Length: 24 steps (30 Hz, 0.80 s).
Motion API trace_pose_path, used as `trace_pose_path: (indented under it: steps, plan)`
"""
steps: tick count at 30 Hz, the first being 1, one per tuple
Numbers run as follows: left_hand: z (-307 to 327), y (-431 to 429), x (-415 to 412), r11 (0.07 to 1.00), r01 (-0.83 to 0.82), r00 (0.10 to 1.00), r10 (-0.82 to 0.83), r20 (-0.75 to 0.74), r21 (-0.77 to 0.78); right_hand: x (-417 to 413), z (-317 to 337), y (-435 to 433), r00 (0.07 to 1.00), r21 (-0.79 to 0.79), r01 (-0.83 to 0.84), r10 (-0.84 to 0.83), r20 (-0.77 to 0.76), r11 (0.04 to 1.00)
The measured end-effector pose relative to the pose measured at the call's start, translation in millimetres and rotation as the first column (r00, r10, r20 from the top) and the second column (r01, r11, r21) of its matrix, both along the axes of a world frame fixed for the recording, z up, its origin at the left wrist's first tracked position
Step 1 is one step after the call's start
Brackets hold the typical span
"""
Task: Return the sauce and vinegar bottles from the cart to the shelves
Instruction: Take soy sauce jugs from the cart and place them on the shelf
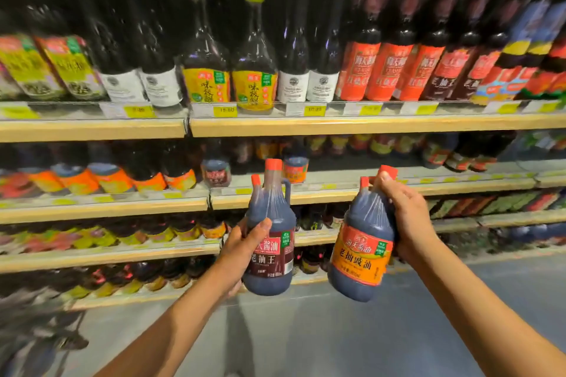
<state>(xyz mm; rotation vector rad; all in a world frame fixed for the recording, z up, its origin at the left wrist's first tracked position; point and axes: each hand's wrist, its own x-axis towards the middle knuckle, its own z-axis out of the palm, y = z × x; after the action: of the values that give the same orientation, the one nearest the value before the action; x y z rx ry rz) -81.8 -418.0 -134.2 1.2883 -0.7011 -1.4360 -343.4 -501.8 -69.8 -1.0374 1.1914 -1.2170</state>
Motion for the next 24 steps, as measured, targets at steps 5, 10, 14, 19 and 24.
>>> trace_pose_path:
  steps: [5, 10, 14, 19, 24]
  plan:
    - [-7, 20, 9, 0.993, -0.115, 0.993, 0.115, -0.036, 0.002, 20, -8, -10, 0.991, 0.013, -0.133, 0.133, 0.003, 0.991]
    - [-15, 31, 18, 0.985, -0.169, 0.984, 0.169, -0.053, 0.018, 35, -16, -15, 0.978, 0.003, -0.208, 0.208, 0.01, 0.978]
    - [-22, 34, 25, 0.983, -0.181, 0.982, 0.182, -0.043, 0.022, 47, -19, -19, 0.968, -0.029, -0.252, 0.253, 0.002, 0.967]
    - [-28, 34, 33, 0.977, -0.213, 0.976, 0.213, -0.054, 0.007, 66, -25, -31, 0.945, -0.134, -0.325, 0.316, -0.08, 0.936]
    - [-39, 28, 48, 0.966, -0.26, 0.965, 0.26, -0.036, 0.005, 88, -30, -49, 0.895, -0.205, -0.433, 0.391, -0.217, 0.878]
